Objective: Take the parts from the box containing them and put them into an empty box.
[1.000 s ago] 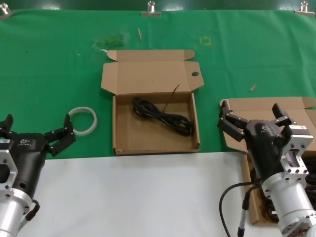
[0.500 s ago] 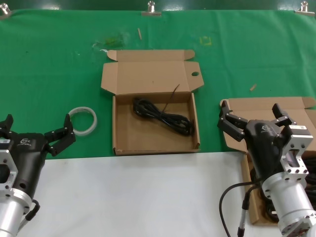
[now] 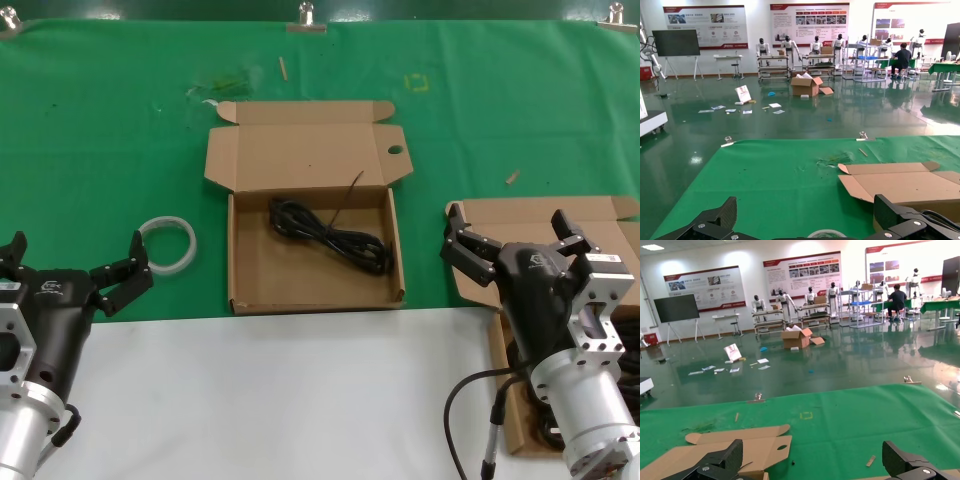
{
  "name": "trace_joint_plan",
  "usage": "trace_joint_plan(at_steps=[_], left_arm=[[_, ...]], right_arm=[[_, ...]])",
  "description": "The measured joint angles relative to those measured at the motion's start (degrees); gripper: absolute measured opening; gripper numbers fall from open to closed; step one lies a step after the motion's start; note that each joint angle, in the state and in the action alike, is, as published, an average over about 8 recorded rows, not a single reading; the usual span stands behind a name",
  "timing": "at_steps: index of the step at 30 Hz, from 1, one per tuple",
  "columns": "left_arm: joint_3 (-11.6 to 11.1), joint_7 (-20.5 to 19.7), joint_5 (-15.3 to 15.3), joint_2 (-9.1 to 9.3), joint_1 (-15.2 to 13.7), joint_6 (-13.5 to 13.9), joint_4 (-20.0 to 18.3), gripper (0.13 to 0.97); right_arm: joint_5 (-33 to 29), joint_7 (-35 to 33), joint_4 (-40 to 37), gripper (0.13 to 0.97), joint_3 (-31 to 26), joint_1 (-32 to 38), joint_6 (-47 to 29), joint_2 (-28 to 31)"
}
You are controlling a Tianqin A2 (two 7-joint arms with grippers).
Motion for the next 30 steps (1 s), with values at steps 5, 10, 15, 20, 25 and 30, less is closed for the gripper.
trace_joint_plan(at_steps=[5, 10, 15, 20, 25, 30], left_arm=[[0.00, 0.00, 0.00, 0.00, 0.00, 0.00, 0.00, 0.965], [0.00, 0.00, 0.00, 0.00, 0.00, 0.00, 0.00, 0.965], [0.00, 0.00, 0.00, 0.00, 0.00, 0.00, 0.00, 0.965], [0.00, 0.00, 0.00, 0.00, 0.00, 0.00, 0.00, 0.965], [0.00, 0.00, 0.00, 0.00, 0.00, 0.00, 0.00, 0.965], [0.00, 0.00, 0.00, 0.00, 0.00, 0.00, 0.00, 0.965]], right_arm=[[0.00, 0.00, 0.00, 0.966, 0.00, 0.00, 0.00, 0.00], [0.00, 0.00, 0.00, 0.966, 0.00, 0.00, 0.00, 0.00], [0.00, 0.00, 0.00, 0.966, 0.00, 0.00, 0.00, 0.00], [0.00, 0.00, 0.00, 0.966, 0.00, 0.00, 0.00, 0.00], [0.00, 0.00, 0.00, 0.966, 0.00, 0.00, 0.00, 0.00], [0.00, 0.00, 0.00, 0.966, 0.00, 0.00, 0.00, 0.00]])
